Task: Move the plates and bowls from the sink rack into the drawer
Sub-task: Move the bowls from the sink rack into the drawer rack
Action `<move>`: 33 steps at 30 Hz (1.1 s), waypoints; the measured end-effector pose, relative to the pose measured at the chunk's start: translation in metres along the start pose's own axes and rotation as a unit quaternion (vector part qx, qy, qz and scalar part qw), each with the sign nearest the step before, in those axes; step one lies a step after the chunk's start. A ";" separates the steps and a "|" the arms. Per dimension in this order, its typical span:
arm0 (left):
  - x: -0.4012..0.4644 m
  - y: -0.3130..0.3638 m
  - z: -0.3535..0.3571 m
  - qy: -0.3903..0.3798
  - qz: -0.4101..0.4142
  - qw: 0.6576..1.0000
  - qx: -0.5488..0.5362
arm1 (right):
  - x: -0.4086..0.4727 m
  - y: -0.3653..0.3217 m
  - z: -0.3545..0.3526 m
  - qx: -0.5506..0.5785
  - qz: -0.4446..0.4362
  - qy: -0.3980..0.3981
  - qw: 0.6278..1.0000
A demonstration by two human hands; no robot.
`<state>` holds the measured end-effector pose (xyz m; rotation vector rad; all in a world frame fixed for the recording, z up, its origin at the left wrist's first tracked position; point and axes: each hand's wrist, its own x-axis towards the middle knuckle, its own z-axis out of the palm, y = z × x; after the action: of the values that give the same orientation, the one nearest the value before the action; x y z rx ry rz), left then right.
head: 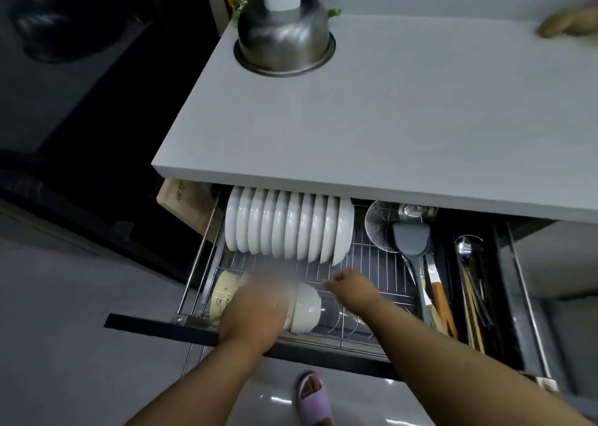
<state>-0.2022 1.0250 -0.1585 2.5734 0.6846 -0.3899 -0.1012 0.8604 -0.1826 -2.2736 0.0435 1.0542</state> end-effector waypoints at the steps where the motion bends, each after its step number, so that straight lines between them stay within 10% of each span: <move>1: 0.001 0.004 0.000 -0.006 0.002 1.000 -0.004 | -0.007 0.004 -0.011 0.015 -0.004 0.010 1.000; 18: -0.029 0.298 0.022 -0.032 0.305 0.948 -0.086 | -0.148 0.160 -0.227 0.254 0.003 0.400 0.881; 33: -0.162 0.532 0.146 -0.101 0.459 0.881 -0.045 | -0.304 0.397 -0.346 0.331 0.089 0.563 0.752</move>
<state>-0.0808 0.4759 -0.0398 2.3843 -0.5905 -0.2760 -0.1840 0.2828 -0.0108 -1.8774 0.9718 -0.3980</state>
